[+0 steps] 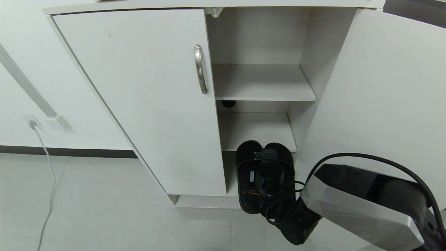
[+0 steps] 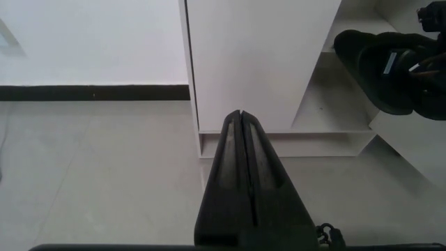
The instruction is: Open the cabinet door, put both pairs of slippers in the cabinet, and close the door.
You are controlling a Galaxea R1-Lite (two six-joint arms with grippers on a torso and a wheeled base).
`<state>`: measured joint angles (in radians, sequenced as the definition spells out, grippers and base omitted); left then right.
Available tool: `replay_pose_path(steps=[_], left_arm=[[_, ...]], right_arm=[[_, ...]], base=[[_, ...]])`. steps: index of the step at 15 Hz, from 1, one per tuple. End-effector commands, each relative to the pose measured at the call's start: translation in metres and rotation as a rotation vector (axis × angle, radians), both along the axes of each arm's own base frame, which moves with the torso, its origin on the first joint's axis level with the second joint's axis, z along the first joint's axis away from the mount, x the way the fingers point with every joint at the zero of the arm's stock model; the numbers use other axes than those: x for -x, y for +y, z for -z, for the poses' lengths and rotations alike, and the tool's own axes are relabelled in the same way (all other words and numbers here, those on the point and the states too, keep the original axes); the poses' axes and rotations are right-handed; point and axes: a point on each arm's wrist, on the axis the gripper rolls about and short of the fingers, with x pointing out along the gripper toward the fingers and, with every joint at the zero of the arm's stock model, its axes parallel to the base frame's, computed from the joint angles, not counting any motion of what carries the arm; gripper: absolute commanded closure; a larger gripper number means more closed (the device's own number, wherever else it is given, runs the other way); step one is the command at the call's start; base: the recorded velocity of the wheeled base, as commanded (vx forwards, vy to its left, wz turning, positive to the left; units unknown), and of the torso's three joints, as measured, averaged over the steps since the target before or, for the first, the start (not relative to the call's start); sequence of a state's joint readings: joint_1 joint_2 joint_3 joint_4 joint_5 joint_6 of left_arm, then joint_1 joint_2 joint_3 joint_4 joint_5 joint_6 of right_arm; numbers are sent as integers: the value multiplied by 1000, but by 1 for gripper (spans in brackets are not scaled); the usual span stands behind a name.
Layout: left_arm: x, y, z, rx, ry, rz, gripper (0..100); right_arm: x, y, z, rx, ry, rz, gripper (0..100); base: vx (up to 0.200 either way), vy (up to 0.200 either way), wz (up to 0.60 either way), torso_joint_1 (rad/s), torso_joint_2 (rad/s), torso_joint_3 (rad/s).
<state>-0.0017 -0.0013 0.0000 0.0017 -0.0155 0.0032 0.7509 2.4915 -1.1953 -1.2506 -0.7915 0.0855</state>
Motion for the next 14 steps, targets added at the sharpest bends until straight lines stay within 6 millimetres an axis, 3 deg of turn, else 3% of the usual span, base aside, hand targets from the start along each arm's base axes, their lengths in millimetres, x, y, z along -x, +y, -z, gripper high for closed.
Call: replay_pose_path(steps=[1, 9, 14], left_arm=[[0, 0, 0, 0, 1, 0, 100], [0, 0, 0, 3, 1, 0, 100], [0, 0, 0, 3, 1, 0, 100]], right_arm=[[-1, 0, 5, 5, 6, 2, 100], [-2, 0, 4, 8, 3, 4, 100], [-3, -1, 2, 12, -2, 5, 100]], base=[[0, 0, 0, 0, 0, 0], [0, 0, 0, 0, 0, 0], [200, 0, 0, 2, 2, 2]])
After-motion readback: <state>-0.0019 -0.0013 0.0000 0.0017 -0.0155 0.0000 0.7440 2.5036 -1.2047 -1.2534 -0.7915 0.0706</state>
